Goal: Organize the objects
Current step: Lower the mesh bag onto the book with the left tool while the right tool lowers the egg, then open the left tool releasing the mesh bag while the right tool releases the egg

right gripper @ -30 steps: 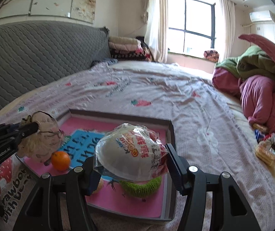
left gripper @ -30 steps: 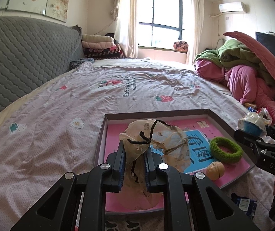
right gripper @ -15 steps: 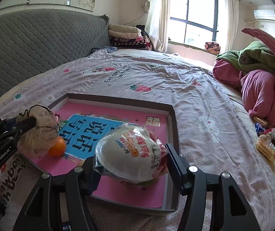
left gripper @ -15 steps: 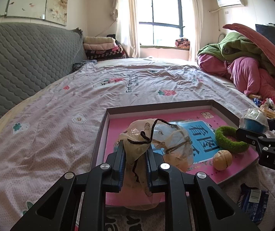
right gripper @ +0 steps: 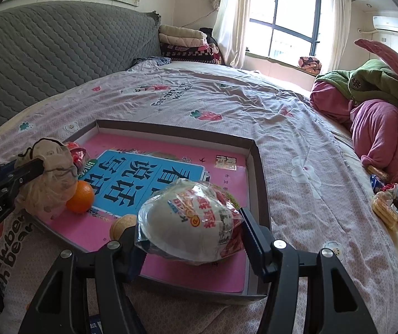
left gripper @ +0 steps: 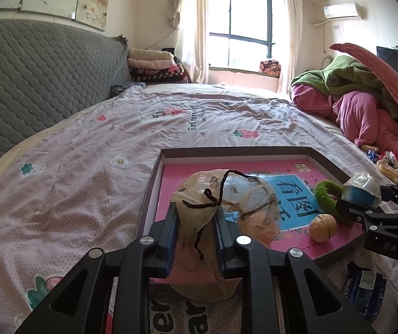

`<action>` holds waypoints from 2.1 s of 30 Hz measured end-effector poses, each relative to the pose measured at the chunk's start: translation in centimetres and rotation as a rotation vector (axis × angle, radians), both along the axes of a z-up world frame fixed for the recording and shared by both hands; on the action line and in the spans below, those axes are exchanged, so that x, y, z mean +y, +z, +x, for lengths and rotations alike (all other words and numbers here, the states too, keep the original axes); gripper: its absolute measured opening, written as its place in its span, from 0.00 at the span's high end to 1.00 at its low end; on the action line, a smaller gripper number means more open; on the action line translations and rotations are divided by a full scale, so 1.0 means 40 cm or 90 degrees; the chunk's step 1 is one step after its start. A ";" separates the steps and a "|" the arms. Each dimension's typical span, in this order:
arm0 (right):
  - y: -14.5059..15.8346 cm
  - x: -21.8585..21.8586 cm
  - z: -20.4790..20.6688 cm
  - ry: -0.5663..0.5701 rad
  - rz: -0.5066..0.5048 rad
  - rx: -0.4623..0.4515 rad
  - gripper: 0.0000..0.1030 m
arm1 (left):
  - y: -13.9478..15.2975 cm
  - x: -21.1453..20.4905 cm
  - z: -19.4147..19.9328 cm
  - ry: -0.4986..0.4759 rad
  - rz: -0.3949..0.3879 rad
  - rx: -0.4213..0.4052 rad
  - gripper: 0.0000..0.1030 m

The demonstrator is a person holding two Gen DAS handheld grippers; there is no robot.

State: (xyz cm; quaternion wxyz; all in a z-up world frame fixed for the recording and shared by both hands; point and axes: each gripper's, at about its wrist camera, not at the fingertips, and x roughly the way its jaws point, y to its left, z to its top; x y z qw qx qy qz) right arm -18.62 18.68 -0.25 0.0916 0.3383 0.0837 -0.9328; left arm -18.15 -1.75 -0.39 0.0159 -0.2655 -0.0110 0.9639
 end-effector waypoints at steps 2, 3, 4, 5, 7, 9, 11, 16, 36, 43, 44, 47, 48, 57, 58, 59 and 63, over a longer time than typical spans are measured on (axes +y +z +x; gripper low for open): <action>-0.001 0.002 0.001 -0.001 -0.001 0.000 0.41 | -0.005 0.001 -0.011 -0.003 0.000 -0.014 0.74; -0.002 0.002 0.000 -0.001 0.000 -0.001 0.41 | -0.006 0.002 -0.015 -0.002 -0.001 -0.017 0.74; -0.002 0.002 0.002 -0.001 0.001 0.000 0.41 | -0.008 0.003 -0.018 -0.004 -0.002 -0.020 0.74; -0.002 0.002 0.003 0.000 0.001 -0.001 0.41 | -0.010 0.005 -0.021 -0.004 -0.003 -0.024 0.74; -0.002 -0.001 0.005 0.000 0.003 -0.002 0.41 | -0.014 0.007 -0.027 -0.008 -0.004 -0.034 0.73; -0.002 -0.002 0.005 0.002 0.002 -0.004 0.41 | -0.015 0.005 -0.028 -0.009 -0.001 -0.039 0.72; -0.001 -0.004 0.008 0.002 0.000 -0.006 0.41 | -0.017 0.002 -0.029 -0.010 0.003 -0.044 0.71; 0.001 -0.001 0.011 0.002 -0.005 -0.013 0.41 | -0.031 -0.012 -0.041 0.000 0.017 -0.081 0.68; -0.001 -0.014 0.023 0.028 -0.006 -0.018 0.38 | -0.014 -0.048 -0.015 -0.018 0.053 -0.126 0.47; 0.001 -0.024 0.026 0.034 -0.002 -0.015 0.37 | 0.007 -0.051 -0.011 -0.028 0.066 -0.117 0.43; 0.001 -0.025 0.027 0.035 -0.002 -0.014 0.37 | 0.012 -0.052 -0.010 -0.031 0.071 -0.115 0.43; 0.001 -0.028 0.029 0.040 -0.001 -0.013 0.36 | 0.022 -0.050 -0.007 -0.037 0.074 -0.106 0.41; 0.001 -0.030 0.029 0.040 0.001 -0.011 0.36 | 0.023 -0.049 -0.006 -0.039 0.074 -0.106 0.41; 0.012 -0.029 0.032 0.040 -0.004 0.008 0.33 | 0.024 -0.042 -0.006 -0.041 0.072 -0.108 0.41; 0.014 -0.028 0.031 0.039 -0.006 0.009 0.33 | 0.025 -0.043 -0.005 -0.042 0.074 -0.107 0.41; 0.017 -0.026 0.032 0.038 -0.010 0.012 0.33 | 0.026 -0.043 -0.004 -0.041 0.075 -0.104 0.41; 0.034 -0.020 0.036 0.037 -0.019 0.030 0.32 | 0.036 -0.049 0.000 -0.037 0.081 -0.093 0.41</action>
